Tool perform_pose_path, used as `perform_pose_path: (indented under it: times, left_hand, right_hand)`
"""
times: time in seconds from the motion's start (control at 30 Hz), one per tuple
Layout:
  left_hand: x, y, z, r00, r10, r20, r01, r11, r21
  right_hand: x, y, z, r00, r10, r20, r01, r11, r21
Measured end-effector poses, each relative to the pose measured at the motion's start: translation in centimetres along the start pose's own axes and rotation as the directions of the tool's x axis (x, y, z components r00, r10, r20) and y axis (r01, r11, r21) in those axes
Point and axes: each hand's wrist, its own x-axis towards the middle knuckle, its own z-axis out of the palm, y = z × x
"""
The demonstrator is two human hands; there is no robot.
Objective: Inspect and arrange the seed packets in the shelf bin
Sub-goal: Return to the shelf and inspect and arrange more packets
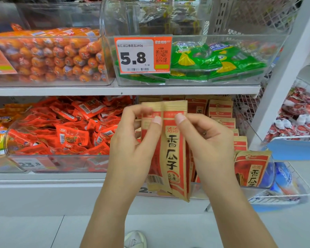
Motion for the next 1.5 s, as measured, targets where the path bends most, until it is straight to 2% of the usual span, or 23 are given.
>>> perform_pose_path:
  times: [0.1, 0.17, 0.23, 0.3, 0.37, 0.47, 0.57, 0.63, 0.67, 0.77, 0.87, 0.97, 1.1, 1.23, 1.3, 1.5]
  left_hand:
    - [0.1, -0.3, -0.5, 0.988, -0.106, 0.117, 0.119, 0.987, -0.109]
    - [0.2, -0.5, -0.9, 0.945, -0.193, 0.265, 0.223, 0.971, -0.088]
    - [0.1, -0.4, -1.2, 0.876, -0.262, 0.404, 0.31, 0.949, -0.055]
    - [-0.1, -0.3, -1.1, 0.845, -0.282, 0.454, 0.353, 0.932, -0.08]
    - [0.0, -0.3, -0.9, 0.859, -0.305, 0.412, 0.382, 0.917, -0.118]
    - [0.2, -0.5, -0.9, 0.892, -0.363, 0.269, 0.423, 0.881, -0.213]
    - [0.5, -0.6, -0.9, 0.921, -0.36, 0.148, 0.389, 0.866, -0.314]
    - [0.5, -0.5, -0.7, 0.944, -0.321, 0.072, 0.327, 0.89, -0.317]
    - [0.5, -0.6, -0.6, 0.961, -0.275, 0.026, 0.272, 0.925, -0.265]
    - [0.3, -0.8, -0.5, 0.993, -0.113, -0.017, 0.113, 0.994, 0.001]
    - [-0.1, -0.9, 0.0, 0.997, -0.057, 0.043, 0.046, 0.97, 0.238]
    - [-0.4, -0.7, 0.6, 1.0, -0.007, 0.023, -0.001, 0.941, 0.337]
    - [-0.3, -0.6, 0.2, 0.997, -0.035, 0.07, 0.009, 0.94, 0.342]
    - [-0.2, -1.0, -0.2, 0.986, 0.001, 0.167, -0.064, 0.927, 0.369]
    - [-0.2, -1.2, -0.2, 0.981, -0.026, 0.195, -0.041, 0.943, 0.33]
    - [0.0, -1.2, -0.9, 0.994, -0.052, 0.098, 0.029, 0.974, 0.225]
  right_hand:
    - [0.4, 0.0, -0.5, 0.982, 0.113, -0.153, -0.079, 0.975, 0.209]
    - [0.7, -0.1, -1.2, 0.958, 0.178, -0.227, -0.102, 0.945, 0.31]
    - [1.0, -0.1, -1.8, 0.934, 0.235, -0.27, -0.129, 0.924, 0.359]
    - [1.1, -0.3, -2.3, 0.933, 0.272, -0.236, -0.184, 0.923, 0.337]
    - [1.2, -0.5, -2.7, 0.955, 0.267, -0.128, -0.239, 0.95, 0.2]
    - [1.0, -1.0, -2.6, 0.964, 0.251, 0.086, -0.25, 0.968, -0.018]
    - [0.7, -1.0, -2.1, 0.937, 0.272, 0.221, -0.269, 0.962, -0.041]
    - [0.6, -0.6, -1.7, 0.944, 0.265, 0.198, -0.272, 0.962, 0.006]
    - [0.7, -0.4, -1.6, 0.956, 0.251, 0.154, -0.256, 0.967, 0.015]
    - [1.0, 0.5, -1.6, 0.98, 0.2, 0.0, -0.2, 0.98, 0.012]
    - [0.9, 0.5, -1.2, 0.988, 0.141, -0.069, -0.14, 0.99, 0.023]
    - [0.5, 0.2, -0.6, 0.989, 0.135, -0.06, -0.128, 0.986, 0.11]
    - [0.3, 0.3, -0.7, 0.993, 0.112, -0.039, -0.107, 0.989, 0.106]
    - [0.1, 0.6, -0.6, 0.998, 0.046, -0.034, -0.048, 0.998, -0.049]
    - [0.0, 0.8, -0.6, 0.999, 0.021, -0.031, -0.025, 0.993, -0.115]
    - [0.6, 0.9, -1.2, 0.997, 0.065, -0.043, -0.067, 0.997, -0.04]
